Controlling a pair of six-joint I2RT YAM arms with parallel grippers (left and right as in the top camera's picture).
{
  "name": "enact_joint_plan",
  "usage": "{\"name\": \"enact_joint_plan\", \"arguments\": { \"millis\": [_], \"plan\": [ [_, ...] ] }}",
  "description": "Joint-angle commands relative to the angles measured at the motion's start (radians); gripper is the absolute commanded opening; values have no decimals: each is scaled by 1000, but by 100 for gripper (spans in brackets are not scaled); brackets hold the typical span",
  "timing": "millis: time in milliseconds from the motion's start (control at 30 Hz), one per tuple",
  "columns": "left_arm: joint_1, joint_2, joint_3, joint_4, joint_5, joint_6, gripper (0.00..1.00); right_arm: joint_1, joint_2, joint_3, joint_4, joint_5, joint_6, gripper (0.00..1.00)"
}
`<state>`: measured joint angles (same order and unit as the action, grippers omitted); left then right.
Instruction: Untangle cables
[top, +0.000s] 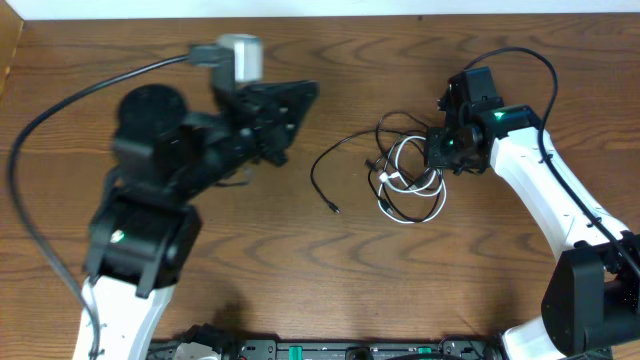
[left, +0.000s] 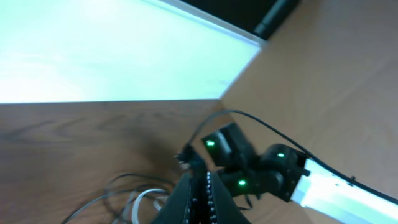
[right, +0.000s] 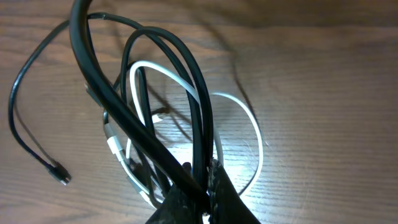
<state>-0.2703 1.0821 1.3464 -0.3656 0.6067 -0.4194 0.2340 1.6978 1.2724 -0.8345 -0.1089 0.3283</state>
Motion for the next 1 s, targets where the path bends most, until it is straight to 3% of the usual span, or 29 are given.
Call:
{"name": "enact_joint_plan", "arguments": {
  "millis": [0,133,200,267,333,633,800,967],
  "plan": [
    [78,-21,10,-108,10,2,7,2,-10,9,32,-161,-69,1],
    [61,40,10,-246,11,60,8,-11,-85,58,116,-599,-124,1],
    [35,97,10,-284,14,67,8,-35,-135,84,134,-584,60,1],
    [-8,156,10,-289,14,68,8,-56,-159,85,137,-561,153,2],
    [-72,236,10,-275,14,68,17,-70,-163,85,113,-552,212,2],
    [-239,477,10,-138,14,71,47,-70,-162,85,79,-552,213,1],
    [-278,561,10,-79,14,185,49,-70,-162,85,74,-581,182,1],
    [-279,613,10,-22,9,210,48,-70,-162,85,74,-612,168,1]
  ]
}}
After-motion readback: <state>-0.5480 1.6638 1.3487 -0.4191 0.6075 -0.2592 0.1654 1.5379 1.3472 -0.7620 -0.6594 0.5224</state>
